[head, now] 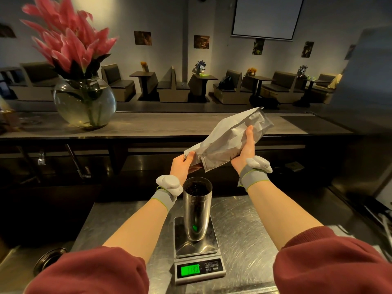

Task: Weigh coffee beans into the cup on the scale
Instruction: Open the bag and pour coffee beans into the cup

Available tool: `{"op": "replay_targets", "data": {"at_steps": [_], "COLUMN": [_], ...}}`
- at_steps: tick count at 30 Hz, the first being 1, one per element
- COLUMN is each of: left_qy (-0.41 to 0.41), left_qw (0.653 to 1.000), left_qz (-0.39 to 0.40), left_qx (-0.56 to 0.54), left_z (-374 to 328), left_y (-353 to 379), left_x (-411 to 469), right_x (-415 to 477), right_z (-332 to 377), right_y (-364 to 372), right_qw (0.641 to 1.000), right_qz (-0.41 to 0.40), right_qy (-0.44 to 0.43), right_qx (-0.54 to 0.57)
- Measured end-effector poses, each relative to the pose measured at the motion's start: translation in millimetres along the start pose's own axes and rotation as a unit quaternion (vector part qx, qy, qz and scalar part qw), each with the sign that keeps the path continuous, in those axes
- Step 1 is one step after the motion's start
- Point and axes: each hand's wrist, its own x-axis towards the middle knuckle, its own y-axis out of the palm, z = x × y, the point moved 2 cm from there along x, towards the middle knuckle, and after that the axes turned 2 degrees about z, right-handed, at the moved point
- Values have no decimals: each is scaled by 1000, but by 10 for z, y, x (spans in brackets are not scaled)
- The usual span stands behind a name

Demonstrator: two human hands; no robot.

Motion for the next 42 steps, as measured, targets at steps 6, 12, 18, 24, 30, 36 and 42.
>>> {"op": "replay_targets", "data": {"at_steps": [6,12,18,24,30,36,42], "left_qy": [9,9,26,63,86,113,74], "left_qw": [1000,1000,997,986,975,950,911], "left_qz": [3,6,-2,5,49,84,149], "left_qx": [1,-6,70,157,199,278,378], "left_z": [7,32,64,42,-90,-263,-127], "left_y": [1,15,73,132,303,614,1094], "left_x": [-38,-32,-10,6,64,194,382], "right_x": [3,-13,-62,-123,-45,140,196], "right_z": [-18,-43,-90,-159,-228,-306,-196], "right_y": [-15,-75,-244,-429,-649,-917,-1252], "right_qw": [1000,1000,997,988,976,951,958], "right_qz": [3,7,-11,-67,-118,-139,-15], "right_qy": [1,8,34,85,121,223,197], "right_qx": [19,17,65,108,134,163,-209]}}
